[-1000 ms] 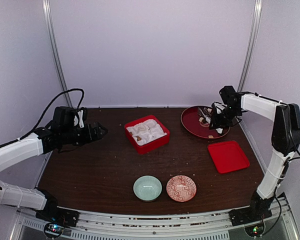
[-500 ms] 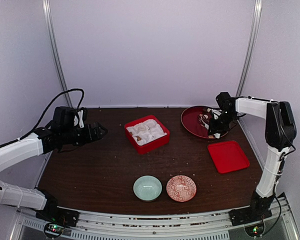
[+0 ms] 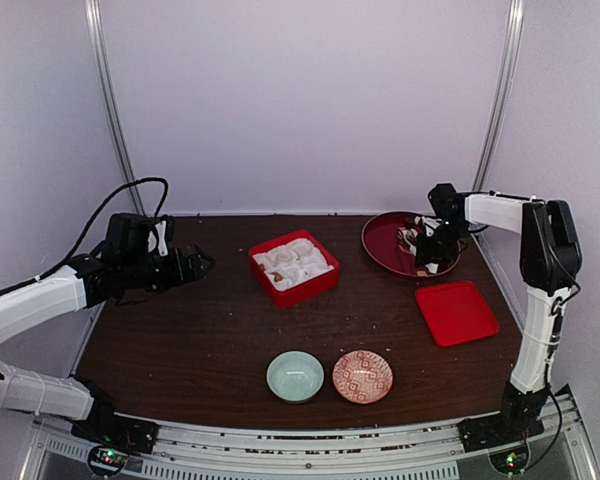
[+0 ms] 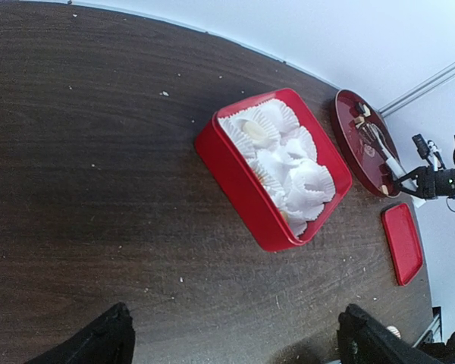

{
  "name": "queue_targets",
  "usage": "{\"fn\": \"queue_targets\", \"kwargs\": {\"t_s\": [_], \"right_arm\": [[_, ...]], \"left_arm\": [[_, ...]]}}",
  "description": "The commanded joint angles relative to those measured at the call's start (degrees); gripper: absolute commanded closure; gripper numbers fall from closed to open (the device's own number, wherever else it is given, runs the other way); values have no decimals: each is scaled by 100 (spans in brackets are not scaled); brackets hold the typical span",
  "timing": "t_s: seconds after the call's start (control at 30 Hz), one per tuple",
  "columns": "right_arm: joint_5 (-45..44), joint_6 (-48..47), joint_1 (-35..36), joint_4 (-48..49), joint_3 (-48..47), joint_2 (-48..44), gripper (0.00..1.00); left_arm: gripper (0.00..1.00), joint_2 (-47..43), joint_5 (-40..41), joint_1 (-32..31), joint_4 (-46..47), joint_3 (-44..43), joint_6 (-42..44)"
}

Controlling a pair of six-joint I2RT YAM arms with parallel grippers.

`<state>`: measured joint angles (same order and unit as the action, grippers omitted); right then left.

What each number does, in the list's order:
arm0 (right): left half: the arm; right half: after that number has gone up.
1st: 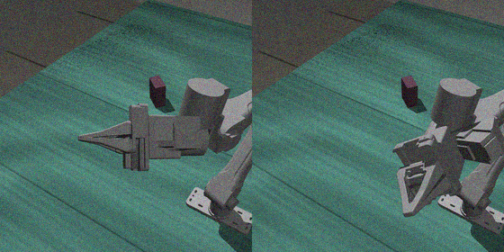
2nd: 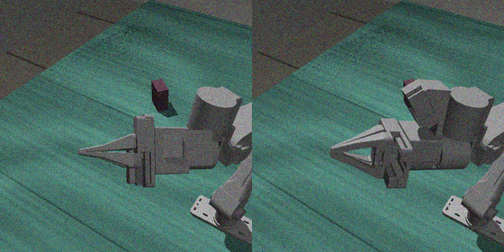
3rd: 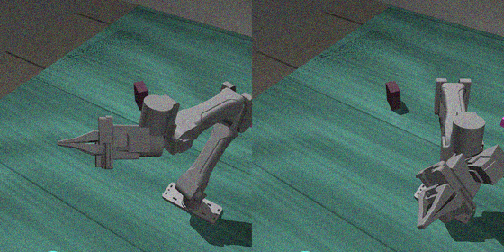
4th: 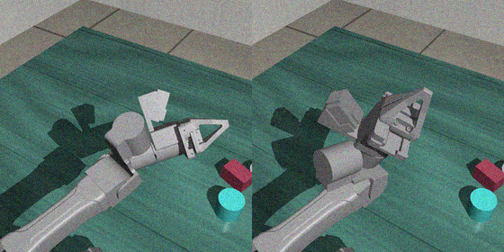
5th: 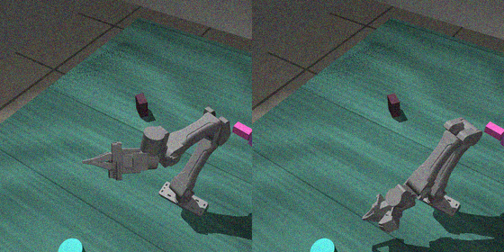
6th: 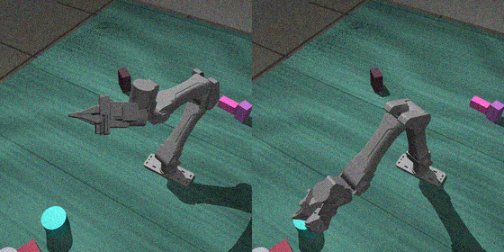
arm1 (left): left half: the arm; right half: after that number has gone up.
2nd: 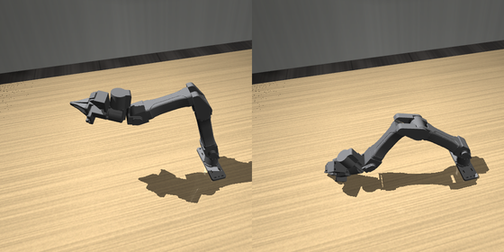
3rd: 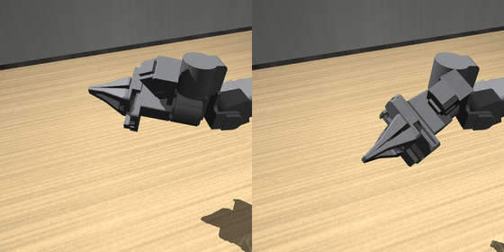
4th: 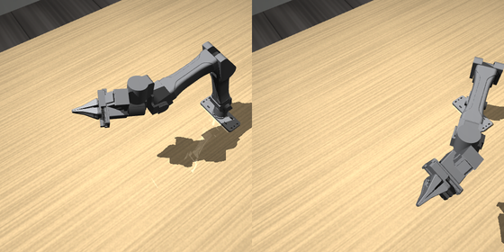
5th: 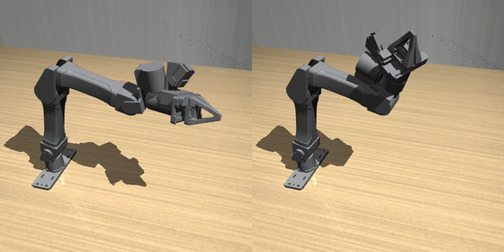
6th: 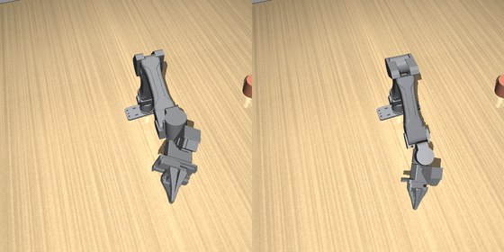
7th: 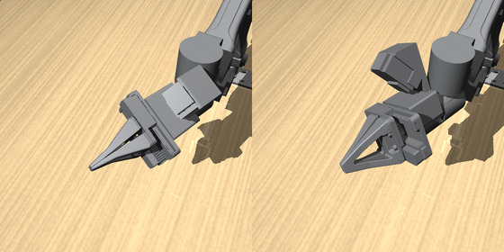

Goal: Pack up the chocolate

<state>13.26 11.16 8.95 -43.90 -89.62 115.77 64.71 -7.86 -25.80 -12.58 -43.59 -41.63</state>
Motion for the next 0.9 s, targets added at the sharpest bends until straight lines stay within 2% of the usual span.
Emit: {"fn": "queue_targets", "kwargs": {"t_s": [0.0,0.17,0.3,0.43,0.87], "right_arm": [[-249,117,-56,-4,-306,189,68],[-311,176,-98,-31,-479,351,68],[-213,244,-119,0,-586,440,62],[-277,271,-128,-42,-744,534,61],[-255,230,-227,-250,-1179,765,69]], "left_arm": [[4,41,17,77,63,-53,112],[4,74,4,95,63,-68,124],[4,81,8,110,63,-66,139],[4,121,-30,131,71,-70,141],[4,128,-44,191,63,-70,161]]}}
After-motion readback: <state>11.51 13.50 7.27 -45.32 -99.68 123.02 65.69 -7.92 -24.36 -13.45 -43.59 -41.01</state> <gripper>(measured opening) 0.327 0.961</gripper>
